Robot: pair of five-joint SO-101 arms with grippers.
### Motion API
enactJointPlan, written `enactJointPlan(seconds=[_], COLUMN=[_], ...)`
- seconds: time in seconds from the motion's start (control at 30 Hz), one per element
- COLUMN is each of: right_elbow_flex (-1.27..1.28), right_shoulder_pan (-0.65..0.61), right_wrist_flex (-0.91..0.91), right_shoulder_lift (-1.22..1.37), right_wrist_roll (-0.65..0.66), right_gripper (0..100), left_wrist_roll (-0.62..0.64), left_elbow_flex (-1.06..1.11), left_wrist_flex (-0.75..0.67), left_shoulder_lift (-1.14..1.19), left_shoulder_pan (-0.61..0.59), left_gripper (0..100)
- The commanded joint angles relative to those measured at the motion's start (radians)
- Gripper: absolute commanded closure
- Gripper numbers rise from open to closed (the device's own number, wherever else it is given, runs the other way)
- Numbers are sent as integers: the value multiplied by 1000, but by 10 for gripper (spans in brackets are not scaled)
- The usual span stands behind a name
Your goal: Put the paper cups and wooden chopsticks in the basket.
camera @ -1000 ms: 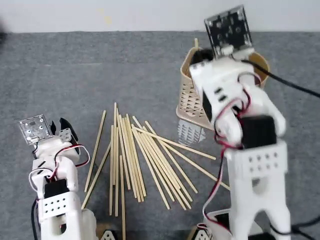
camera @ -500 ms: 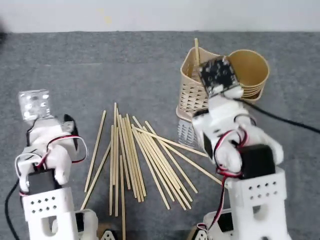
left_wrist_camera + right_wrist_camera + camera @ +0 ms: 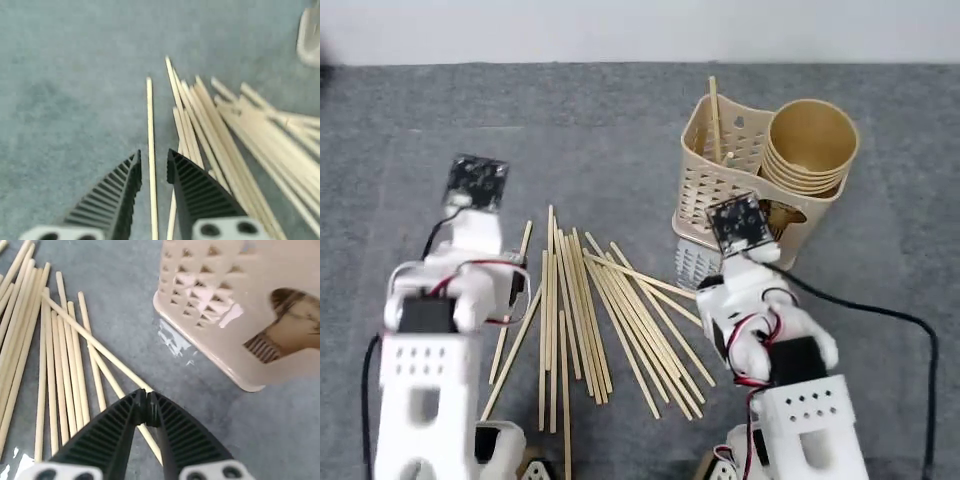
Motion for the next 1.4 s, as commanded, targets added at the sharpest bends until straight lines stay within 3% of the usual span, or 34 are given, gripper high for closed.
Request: enactJointPlan(seconds=[0.0, 0.33, 0.6, 0.83, 1.07, 1.37], right_elbow_flex=[46, 106, 106, 106, 107, 107], right_shoulder_pan=[-31, -64, -64, -64, -64, -62], right_wrist_flex=[-67, -111, -108, -104, -104, -102], right_shoulder_lift=[-38, -41, -39, -41, -41, -41], right_wrist_roll=[-11, -12, -12, -12, -12, -12], right_gripper=[990, 990, 990, 990, 990, 990], left_wrist_roll=[-43, -44, -43, -43, -43, -43], left_elbow_flex=[-122, -363, -475, -476, -476, -473], left_wrist_flex=[2, 0, -17, -75, -75, -69], left_shoulder_lift=[209, 687, 918, 1019, 1033, 1030], left_shoulder_pan=[5, 12, 18, 72, 110, 110], left_gripper=[909, 815, 816, 824, 934, 945])
